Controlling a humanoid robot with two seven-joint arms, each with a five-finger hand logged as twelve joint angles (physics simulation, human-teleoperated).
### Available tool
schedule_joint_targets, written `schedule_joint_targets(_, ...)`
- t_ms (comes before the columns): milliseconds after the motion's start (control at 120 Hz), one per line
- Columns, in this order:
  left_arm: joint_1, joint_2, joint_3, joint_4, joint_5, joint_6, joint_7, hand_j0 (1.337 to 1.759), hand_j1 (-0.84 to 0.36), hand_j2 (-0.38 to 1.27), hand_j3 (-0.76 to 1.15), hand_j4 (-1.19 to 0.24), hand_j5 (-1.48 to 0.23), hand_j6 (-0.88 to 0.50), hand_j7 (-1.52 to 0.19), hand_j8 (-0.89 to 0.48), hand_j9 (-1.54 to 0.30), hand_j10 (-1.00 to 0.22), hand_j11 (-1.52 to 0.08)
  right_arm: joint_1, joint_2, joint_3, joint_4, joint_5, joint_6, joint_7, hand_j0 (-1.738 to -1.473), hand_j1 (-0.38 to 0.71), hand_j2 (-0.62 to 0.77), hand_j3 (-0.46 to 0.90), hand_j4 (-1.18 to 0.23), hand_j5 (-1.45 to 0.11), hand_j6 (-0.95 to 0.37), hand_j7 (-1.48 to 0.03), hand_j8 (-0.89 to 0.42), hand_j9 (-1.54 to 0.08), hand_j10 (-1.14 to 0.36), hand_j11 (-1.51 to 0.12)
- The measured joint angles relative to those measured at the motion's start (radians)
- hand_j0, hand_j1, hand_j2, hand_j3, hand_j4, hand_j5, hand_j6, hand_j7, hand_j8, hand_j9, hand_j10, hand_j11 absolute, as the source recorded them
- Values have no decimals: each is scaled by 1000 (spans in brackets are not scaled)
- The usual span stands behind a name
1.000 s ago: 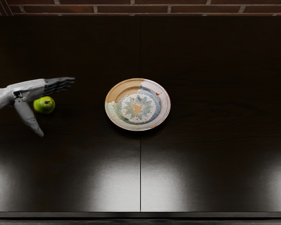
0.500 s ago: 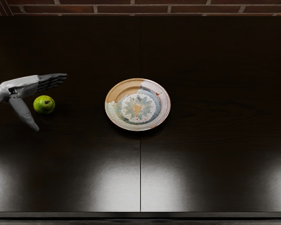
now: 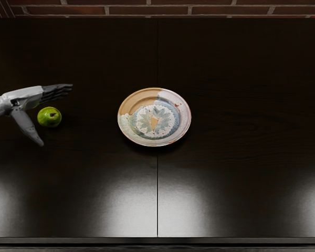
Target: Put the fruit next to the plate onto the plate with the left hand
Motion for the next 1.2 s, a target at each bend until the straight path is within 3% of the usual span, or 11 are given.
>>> schedule_joint_targets(283,-5,-9,28,16,20,0,0,1658,349,4,0,-5,-1,-7,-1,-6,0,-4,0,0,0,0,0,0,0,0,-1658,-320,-5,0,-24,-31,-24,-31,-24,-31,-24,-31)
schedule_joint_targets(575,-39,-48,42,103,21,0,0,1658,349,4,0,-5,-1,-6,-1,-6,0,-4,0,0,0,0,0,0,0,0,-1658,-320,-5,0,-24,-31,-24,-31,-24,-31,-24,-31)
schedule_joint_targets(1200,-61,-79,57,151,19,29,0,1658,311,11,0,-40,-45,-41,-45,-40,-44,-38,-44,0,0,0,0,0,0,0,-1658,-320,-5,0,-24,-31,-24,-31,-24,-31,-24,-31)
